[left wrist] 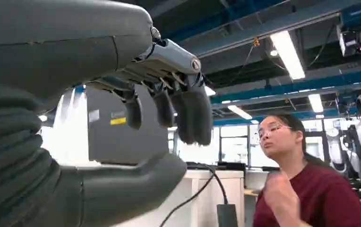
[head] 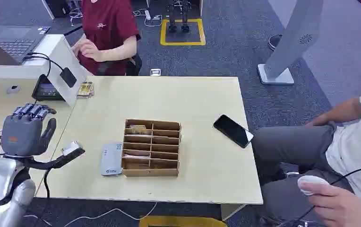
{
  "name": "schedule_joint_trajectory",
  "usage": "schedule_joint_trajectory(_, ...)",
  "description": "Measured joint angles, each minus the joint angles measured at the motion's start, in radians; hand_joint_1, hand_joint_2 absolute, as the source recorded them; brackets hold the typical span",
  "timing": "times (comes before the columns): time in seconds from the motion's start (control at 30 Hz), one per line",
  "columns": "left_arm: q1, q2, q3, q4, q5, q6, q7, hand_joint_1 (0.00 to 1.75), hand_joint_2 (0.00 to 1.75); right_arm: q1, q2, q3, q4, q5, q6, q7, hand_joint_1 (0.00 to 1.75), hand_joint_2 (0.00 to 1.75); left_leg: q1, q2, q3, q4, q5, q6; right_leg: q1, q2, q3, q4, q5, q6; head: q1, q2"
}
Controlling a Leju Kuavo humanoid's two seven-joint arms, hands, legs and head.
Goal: Pass the card to the sensor for recognition and then transmit it.
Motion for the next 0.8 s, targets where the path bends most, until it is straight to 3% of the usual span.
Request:
schedule_joint_trajectory(0.63,-0.033,0.004,-0.021,0.081,-0.021,0.0,0.023,0.0,1.75,-0.004,0.015,0.054,0.01,0.001,0.002,-0.011,0.0,1.75,0.0,0.0,0.0,0.0,0.0,0.0,0.0,0.0,0.0,0.0,0.0,-0.001,-0.001,0.0)
schedule_joint_trajectory(0.7,-0.035,0.005,-0.021,0.085,-0.026,-0.002,0.023,0.0,1.75,-0.003,0.016,0.067,0.01,0.001,-0.024,-0.013,0.0,1.75,0.0,0.0,0.0,0.0,0.0,0.0,0.0,0.0,0.0,0.0,0.001,-0.001,0.0,0.0)
schedule_joint_trajectory(0.8,-0.024,0.011,-0.021,0.087,-0.034,-0.002,0.029,0.0,1.75,-0.001,0.023,0.118,0.01,-0.002,-0.144,-0.035,0.0,1.75,0.0,0.001,0.0,0.0,0.0,0.0,0.0,0.001,0.0,0.001,0.001,-0.001,-0.001,0.0)
